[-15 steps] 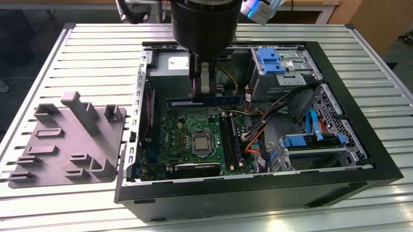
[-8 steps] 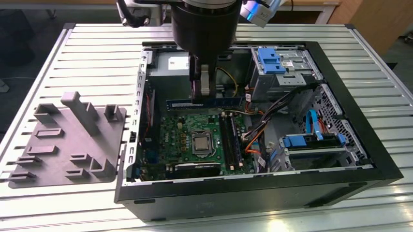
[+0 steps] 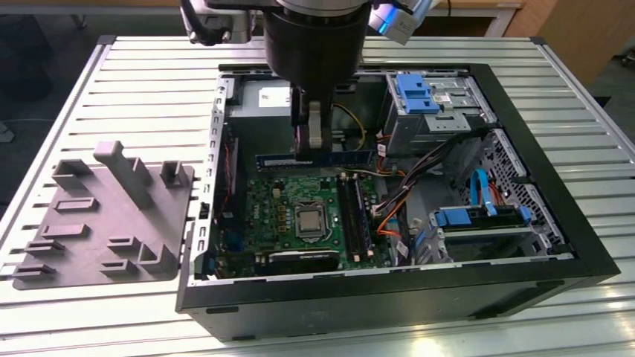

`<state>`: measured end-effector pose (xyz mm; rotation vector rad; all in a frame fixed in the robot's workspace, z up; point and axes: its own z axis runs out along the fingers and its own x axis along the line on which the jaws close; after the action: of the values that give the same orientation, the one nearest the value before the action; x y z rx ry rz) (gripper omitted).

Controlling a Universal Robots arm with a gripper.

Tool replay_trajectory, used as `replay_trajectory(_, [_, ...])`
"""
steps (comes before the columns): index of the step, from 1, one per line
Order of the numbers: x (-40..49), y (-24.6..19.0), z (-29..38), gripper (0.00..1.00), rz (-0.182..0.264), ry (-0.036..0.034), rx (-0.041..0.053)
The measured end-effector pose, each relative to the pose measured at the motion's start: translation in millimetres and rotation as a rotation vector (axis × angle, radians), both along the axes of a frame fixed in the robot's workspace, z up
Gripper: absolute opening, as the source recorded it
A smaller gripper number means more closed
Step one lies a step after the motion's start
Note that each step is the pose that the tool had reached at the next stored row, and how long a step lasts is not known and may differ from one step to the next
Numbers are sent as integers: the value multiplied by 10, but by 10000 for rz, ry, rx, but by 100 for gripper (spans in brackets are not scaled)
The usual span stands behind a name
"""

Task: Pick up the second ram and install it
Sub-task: 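Pick up the second ram and move it above second insertion slot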

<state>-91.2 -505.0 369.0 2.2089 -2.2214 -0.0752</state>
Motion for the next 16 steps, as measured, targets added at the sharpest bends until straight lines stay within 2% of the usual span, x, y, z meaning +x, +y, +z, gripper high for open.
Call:
replay_trajectory(6, [0, 2, -15, 11, 0, 0, 0])
replay_trajectory(8, [0, 2, -81, 11, 0, 0, 0])
replay_trajectory(16, [0, 2, -95, 11, -1, 0, 1])
